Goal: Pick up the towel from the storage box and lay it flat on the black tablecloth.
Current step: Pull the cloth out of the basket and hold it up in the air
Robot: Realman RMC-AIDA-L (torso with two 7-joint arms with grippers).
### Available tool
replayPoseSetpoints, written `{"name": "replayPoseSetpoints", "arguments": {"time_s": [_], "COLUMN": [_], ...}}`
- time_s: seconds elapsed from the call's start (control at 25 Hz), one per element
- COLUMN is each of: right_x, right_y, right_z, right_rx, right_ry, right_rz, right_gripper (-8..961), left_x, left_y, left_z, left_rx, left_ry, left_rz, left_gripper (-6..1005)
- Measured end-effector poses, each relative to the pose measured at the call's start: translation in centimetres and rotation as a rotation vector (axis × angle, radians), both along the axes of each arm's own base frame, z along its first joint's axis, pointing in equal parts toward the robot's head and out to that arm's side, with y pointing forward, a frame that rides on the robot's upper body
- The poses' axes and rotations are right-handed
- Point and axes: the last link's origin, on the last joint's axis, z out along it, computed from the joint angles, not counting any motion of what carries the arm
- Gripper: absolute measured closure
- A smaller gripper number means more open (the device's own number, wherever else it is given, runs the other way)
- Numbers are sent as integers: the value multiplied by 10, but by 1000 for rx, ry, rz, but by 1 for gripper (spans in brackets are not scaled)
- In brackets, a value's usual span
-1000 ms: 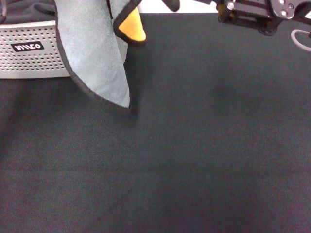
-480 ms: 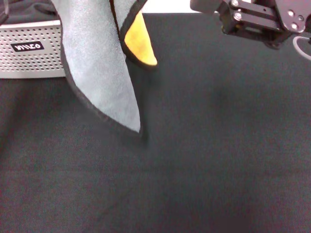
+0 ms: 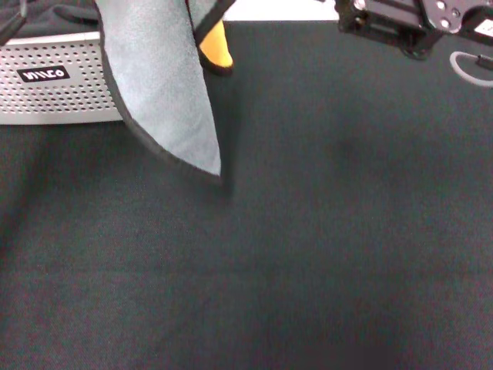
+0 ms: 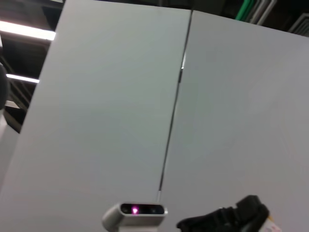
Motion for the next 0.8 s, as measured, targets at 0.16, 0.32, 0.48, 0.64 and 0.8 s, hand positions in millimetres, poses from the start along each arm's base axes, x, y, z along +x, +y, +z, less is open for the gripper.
{"name": "replayPoseSetpoints", "arguments": {"time_s": [0.16, 0.32, 0.48, 0.64, 0.8], "right_x": [0, 0, 1, 2, 2], "right_y": [5, 6, 6, 5, 5], "right_z": [-1, -1, -1, 0, 1], "right_rx": [13, 17, 18, 17, 22], "right_ry": [5, 4, 6, 8, 11], "right_rz": [-25, -32, -35, -34, -31], "right_gripper": [363, 382, 400, 468, 544], "left_x": [1, 1, 1, 2, 2], "left_y": [0, 0, -1, -1, -1], "left_z": [0, 0, 0, -1, -1], "left_rx": [4, 3, 4, 1, 1], "left_ry": [-3, -6, -13, -13, -12], "left_rz": [-3, -6, -6, -8, -9], "left_gripper": [991, 991, 991, 991, 992]}}
